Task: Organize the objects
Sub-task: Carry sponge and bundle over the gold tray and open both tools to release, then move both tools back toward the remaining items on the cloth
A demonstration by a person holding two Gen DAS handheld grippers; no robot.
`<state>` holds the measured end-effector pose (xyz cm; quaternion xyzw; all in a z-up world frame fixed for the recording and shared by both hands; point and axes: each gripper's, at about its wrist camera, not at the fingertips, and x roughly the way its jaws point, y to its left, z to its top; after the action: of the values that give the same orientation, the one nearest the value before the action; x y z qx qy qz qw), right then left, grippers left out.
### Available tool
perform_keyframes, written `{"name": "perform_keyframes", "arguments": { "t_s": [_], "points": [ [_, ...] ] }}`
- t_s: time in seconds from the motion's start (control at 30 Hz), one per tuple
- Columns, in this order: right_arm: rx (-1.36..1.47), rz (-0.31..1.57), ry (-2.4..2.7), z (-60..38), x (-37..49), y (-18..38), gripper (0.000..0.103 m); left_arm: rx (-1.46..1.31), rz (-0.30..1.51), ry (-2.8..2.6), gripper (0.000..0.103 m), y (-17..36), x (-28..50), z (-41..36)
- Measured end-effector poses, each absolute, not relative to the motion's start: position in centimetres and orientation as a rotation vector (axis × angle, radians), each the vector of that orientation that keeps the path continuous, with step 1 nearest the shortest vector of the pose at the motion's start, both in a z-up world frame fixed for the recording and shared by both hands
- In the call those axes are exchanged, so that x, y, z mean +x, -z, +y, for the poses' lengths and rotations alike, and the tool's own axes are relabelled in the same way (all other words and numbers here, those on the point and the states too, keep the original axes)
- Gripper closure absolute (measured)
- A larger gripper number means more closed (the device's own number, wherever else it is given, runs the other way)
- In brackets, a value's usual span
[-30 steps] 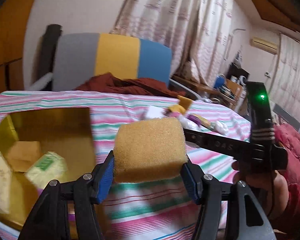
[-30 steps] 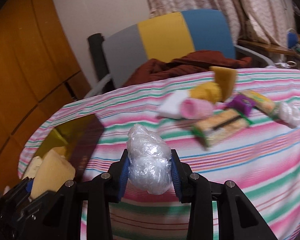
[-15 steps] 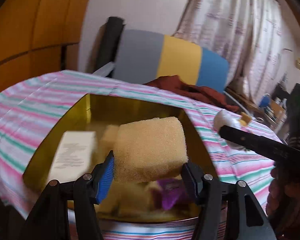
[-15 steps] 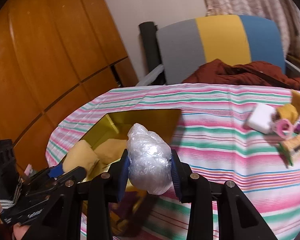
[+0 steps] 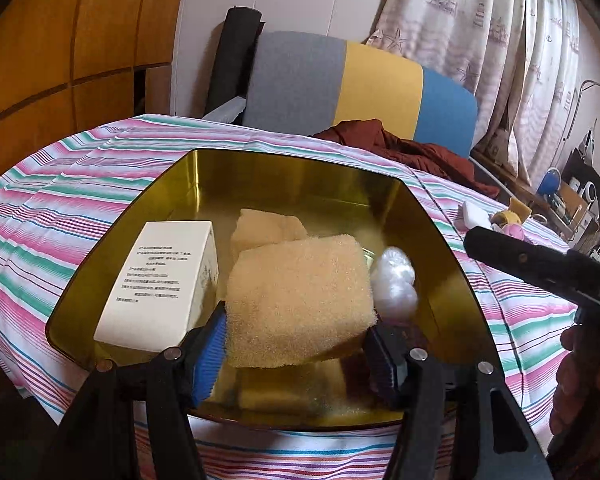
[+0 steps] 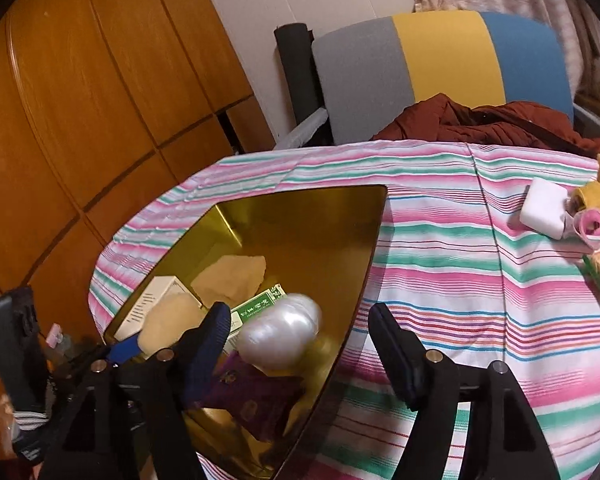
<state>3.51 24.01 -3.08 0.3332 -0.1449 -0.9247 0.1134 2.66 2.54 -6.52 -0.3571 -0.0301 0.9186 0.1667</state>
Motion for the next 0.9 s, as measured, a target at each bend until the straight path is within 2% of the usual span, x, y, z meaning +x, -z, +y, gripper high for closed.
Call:
{"name": "perform_keyframes", "arguments": {
  "t_s": [0.3, 0.73, 0.9],
  "points": [
    [0.97, -0.501, 2.709, 25.1, 4.5, 3.4, 0.027, -0.898, -0.029, -2.731, 0.034, 4.7, 4.3, 2.9],
    [0.97, -0.564, 2.731, 26.5, 5.1, 3.5, 0.026, -0.839, -0.166, -2.866, 0.034, 3.3, 4.2, 0.3],
    [0.978, -0.589, 2.728, 26.8, 5.1, 3.8, 0.025, -0.927, -0.138, -2.851, 0.034, 4.0, 3.3, 0.4]
  ]
}}
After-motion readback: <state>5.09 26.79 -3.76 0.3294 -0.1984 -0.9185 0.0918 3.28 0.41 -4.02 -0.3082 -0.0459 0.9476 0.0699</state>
